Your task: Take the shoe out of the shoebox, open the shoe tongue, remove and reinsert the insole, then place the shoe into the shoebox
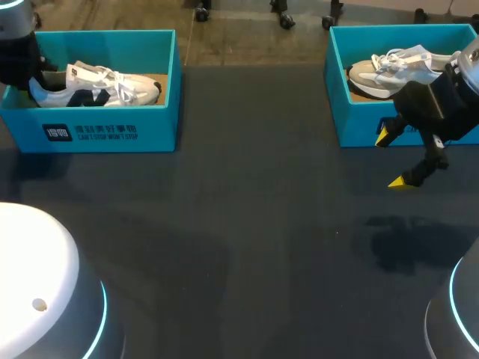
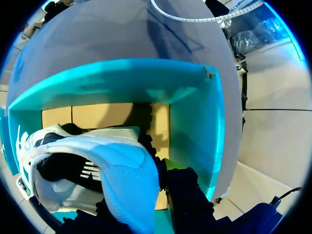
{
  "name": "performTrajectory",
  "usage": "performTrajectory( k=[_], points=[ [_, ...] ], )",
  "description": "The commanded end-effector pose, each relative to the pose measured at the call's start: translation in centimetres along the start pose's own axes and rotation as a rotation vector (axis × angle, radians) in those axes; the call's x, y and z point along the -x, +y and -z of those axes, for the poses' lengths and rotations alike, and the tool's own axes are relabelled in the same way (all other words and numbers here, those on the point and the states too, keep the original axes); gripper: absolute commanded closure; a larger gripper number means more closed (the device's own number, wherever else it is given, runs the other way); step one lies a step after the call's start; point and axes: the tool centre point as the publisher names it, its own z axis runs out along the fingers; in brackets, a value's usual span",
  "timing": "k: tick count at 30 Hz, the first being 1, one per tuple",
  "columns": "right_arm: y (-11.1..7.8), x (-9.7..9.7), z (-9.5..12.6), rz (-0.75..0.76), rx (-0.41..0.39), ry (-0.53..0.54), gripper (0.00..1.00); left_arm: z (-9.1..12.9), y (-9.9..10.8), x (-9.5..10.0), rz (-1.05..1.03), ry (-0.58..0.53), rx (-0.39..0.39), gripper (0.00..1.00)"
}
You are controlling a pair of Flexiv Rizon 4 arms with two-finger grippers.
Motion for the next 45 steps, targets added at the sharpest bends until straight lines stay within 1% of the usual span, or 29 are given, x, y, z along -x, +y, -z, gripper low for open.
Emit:
performTrajectory(
  k=[1, 10, 20, 28, 31, 34, 41, 45],
  points=[
    [0.0, 0.1, -0.1, -0.001, -0.002, 0.001, 0.0, 0.3, -1.4, 0.2, 0.002, 0.002, 0.019, 1.0],
    [0.0, 0.1, -0.1, -0.001, -0.002, 0.001, 0.0, 0.0, -2.9, 0.6, 0.0, -0.005, -0.002, 1.0],
    [0.0, 0.1, -0.1, -0.001, -0.002, 0.001, 0.0, -0.5, -3.8, 0.6, -0.002, -0.005, -0.02, 1.0],
    [0.0, 0.1, -0.1, -0.001, -0.002, 0.001, 0.0, -1.4, -3.6, 0.7, 0.001, 0.002, -0.034, 1.0],
    [0.0, 0.1, -0.1, -0.001, -0.002, 0.001, 0.0, -1.9, -3.4, 0.7, -0.001, -0.007, -0.056, 1.0],
    [0.0, 0.1, -0.1, -0.001, -0.002, 0.001, 0.0, -2.4, -3.2, 0.8, -0.001, -0.004, -0.06, 1.0],
    [0.0, 0.1, -0.1, -0.001, -0.002, 0.001, 0.0, -3.6, -3.1, 1.0, -0.009, 0.003, -0.097, 1.0],
    [0.0, 0.1, -0.1, -0.001, -0.002, 0.001, 0.0, -4.0, -3.0, 1.1, -0.014, 0.005, -0.106, 1.0]
  ],
)
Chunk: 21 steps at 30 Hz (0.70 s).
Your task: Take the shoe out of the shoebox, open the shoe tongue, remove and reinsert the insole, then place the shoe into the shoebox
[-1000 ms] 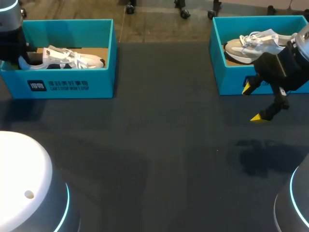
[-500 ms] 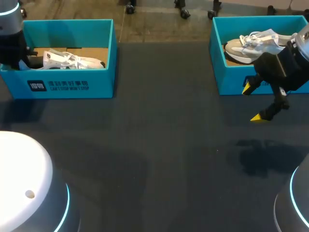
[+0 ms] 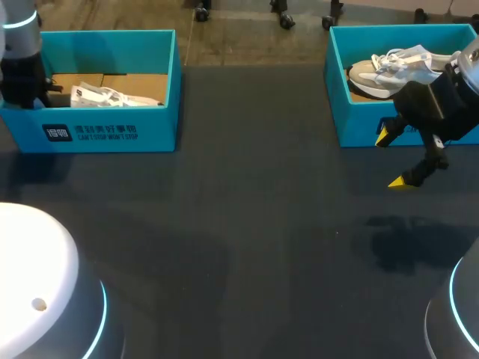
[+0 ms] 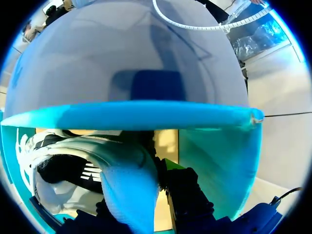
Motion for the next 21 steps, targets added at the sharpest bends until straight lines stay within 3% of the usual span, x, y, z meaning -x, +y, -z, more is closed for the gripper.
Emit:
performTrajectory(
  k=[1, 14, 17, 21],
  points=[
    [0.01, 0.06, -0.11, -0.001, -0.002, 0.001, 0.0, -0.44, 0.64, 0.07, -0.005, 0.002, -0.013, 1.0],
    [0.01, 0.06, -0.11, -0.001, -0.002, 0.001, 0.0, -1.24, 0.72, 0.07, -0.013, 0.013, -0.039, 1.0],
    [0.01, 0.06, -0.11, -0.001, -0.002, 0.001, 0.0, -1.24, 0.66, 0.13, -0.018, 0.009, -0.045, 0.74],
    [0.01, 0.06, -0.11, -0.001, -0.002, 0.001, 0.0, -1.21, 0.48, 0.2, -0.021, 0.006, -0.05, 0.54]
  ],
)
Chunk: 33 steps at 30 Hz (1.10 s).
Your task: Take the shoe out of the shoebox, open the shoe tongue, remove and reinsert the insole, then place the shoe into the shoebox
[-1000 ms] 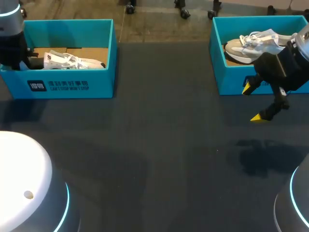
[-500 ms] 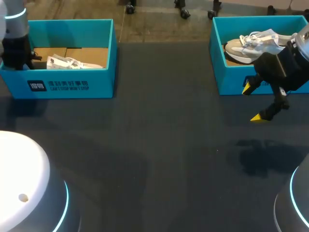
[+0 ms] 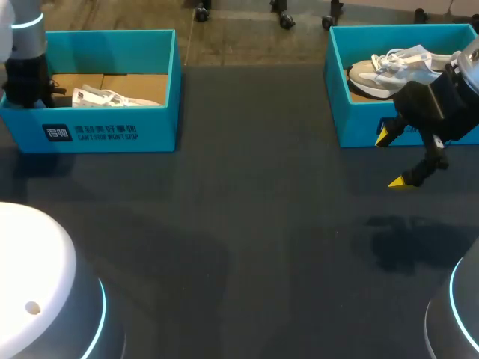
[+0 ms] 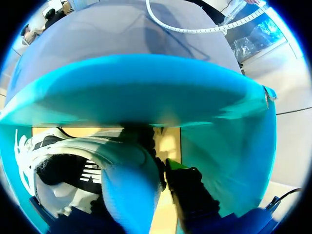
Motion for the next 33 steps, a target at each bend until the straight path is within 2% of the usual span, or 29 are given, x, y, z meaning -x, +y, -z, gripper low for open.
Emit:
performTrajectory(
  k=[1, 2, 3, 6, 13, 14, 19, 21, 22, 33],
  points=[
    [0.0, 0.1, -0.1, -0.001, -0.002, 0.001, 0.0, -0.1, 0.1, 0.1, -0.003, -0.002, -0.005, 0.53],
    [0.0, 0.1, -0.1, -0.001, -0.002, 0.001, 0.0, -0.1, 0.0, 0.1, -0.005, -0.004, -0.006, 0.5],
    [0.0, 0.1, -0.1, -0.001, -0.002, 0.001, 0.0, 0.0, -0.1, 0.1, -0.007, -0.006, -0.008, 0.36],
    [0.0, 0.1, -0.1, -0.001, -0.002, 0.001, 0.0, 0.5, -0.3, 0.1, -0.012, -0.013, -0.006, 0.21],
    [0.0, 0.1, -0.1, -0.001, -0.002, 0.001, 0.0, 1.7, -0.2, 0.4, -0.017, -0.027, 0.007, 0.05],
    [0.0, 0.1, -0.1, -0.001, -0.002, 0.001, 0.0, 2.0, -0.2, 0.4, -0.022, -0.03, 0.009, 0.0],
    [0.0, 0.1, -0.1, -0.001, -0.002, 0.001, 0.0, 2.8, -0.4, 0.2, -0.025, -0.028, 0.022, 0.02],
    [0.0, 0.1, -0.1, -0.001, -0.002, 0.001, 0.0, 3.0, -0.5, 0.1, -0.022, -0.027, 0.023, 0.07],
    [0.0, 0.1, -0.1, -0.001, -0.002, 0.001, 0.0, 3.1, -0.5, -0.1, -0.019, -0.026, 0.023, 0.13],
    [0.0, 0.1, -0.1, -0.001, -0.002, 0.001, 0.0, 5.6, -0.9, -1.1, 0.001, -0.034, 0.021, 0.0]
  ],
)
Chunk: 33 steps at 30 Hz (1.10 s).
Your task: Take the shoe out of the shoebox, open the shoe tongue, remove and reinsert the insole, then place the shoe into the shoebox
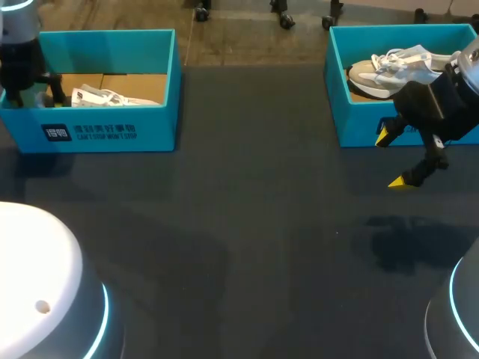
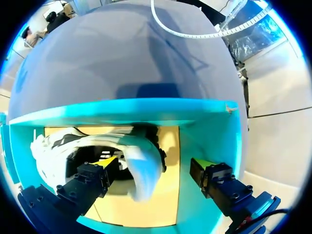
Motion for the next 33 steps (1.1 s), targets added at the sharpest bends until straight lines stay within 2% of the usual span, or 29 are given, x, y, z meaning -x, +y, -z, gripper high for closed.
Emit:
performTrajectory(
  k=[1, 14, 16, 20, 23, 24, 27, 29, 33],
  points=[
    [0.0, 0.1, -0.1, -0.001, -0.002, 0.001, 0.0, 1.7, -0.6, -1.0, -0.001, 0.003, 0.014, 0.0],
    [0.0, 0.1, -0.1, -0.001, -0.002, 0.001, 0.0, 5.7, 0.4, -0.8, -0.029, -0.032, 0.014, 0.0],
    [-0.2, 0.2, 0.0, -0.027, -0.036, 0.034, 0.0, 6.3, 0.4, -0.8, -0.034, -0.039, 0.012, 0.0],
    [-1.1, 2.3, 0.5, -0.128, -0.055, 0.049, 0.0, 7.5, 0.4, -1.0, -0.033, -0.047, 0.018, 0.0],
    [-2.1, 3.3, 0.9, -0.209, -0.022, 0.025, 0.0, 8.3, 0.4, -1.1, -0.037, -0.059, 0.02, 0.0],
    [-3.0, 4.3, 1.1, -0.286, -0.025, 0.027, 0.0, 9.0, 0.3, -1.1, -0.039, -0.068, 0.023, 0.0],
    [-4.3, 5.4, 1.3, -0.375, -0.008, 0.008, 0.0, 10.0, 0.0, -1.0, -0.045, -0.076, 0.027, 0.0],
    [-4.8, 6.0, 1.4, -0.399, -0.015, -0.004, 0.0, 10.4, -0.2, -0.9, -0.05, -0.08, 0.026, 0.0],
    [-6.7, 8.6, 2.3, -0.464, -0.031, -0.014, 0.0, 12.0, -1.1, -0.7, -0.059, -0.098, 0.034, 0.0]
  ],
)
